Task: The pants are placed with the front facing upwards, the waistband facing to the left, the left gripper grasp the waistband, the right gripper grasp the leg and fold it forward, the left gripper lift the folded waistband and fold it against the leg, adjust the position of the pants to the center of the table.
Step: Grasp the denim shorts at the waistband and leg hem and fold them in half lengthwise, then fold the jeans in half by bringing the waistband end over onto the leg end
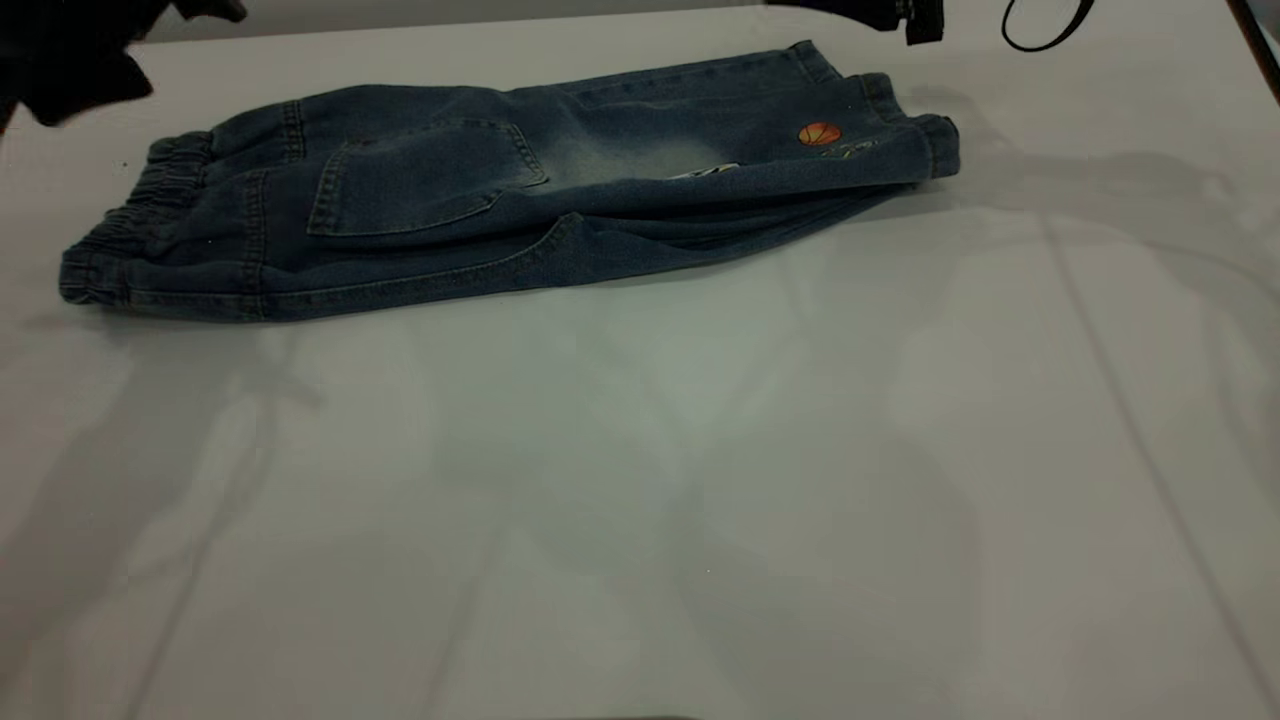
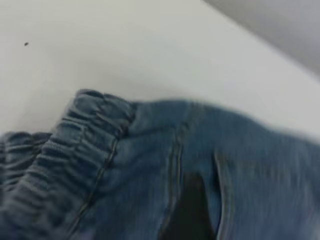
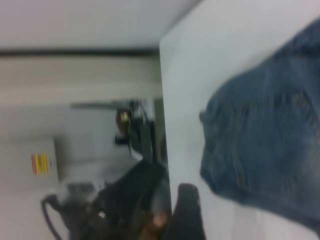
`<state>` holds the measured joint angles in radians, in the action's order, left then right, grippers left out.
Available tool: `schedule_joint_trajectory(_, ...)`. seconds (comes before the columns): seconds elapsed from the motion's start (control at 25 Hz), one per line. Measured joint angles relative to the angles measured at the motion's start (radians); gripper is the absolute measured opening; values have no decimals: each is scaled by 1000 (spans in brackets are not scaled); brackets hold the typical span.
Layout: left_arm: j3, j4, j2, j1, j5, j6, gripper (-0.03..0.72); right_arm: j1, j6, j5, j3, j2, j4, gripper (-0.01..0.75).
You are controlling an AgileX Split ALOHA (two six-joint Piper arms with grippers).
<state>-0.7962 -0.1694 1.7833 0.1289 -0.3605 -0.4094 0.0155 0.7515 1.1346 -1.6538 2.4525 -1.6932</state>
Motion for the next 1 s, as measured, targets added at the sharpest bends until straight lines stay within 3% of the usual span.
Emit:
schedule_joint_trajectory(0.16,0,20,-120,-64,295,136,566,8,4,21,0,0,57,540)
schedule_joint_trajectory(0.32,0,22,-193,-209,520,158,545,46,1,0,-1,0,171,540)
schedule_joint_trajectory(0.44,0,25,-203,-307,629,174,525,97,-34,-64,-2,0,282,540)
schedule_joint_trajectory(0.76,-51,15,-122,-410,726,238,517,184,-68,-134,-49,0,374,540)
schedule_joint_trajectory(1.0,-200,-147,84,-420,817,366,517,186,-75,-141,-59,0,366,540)
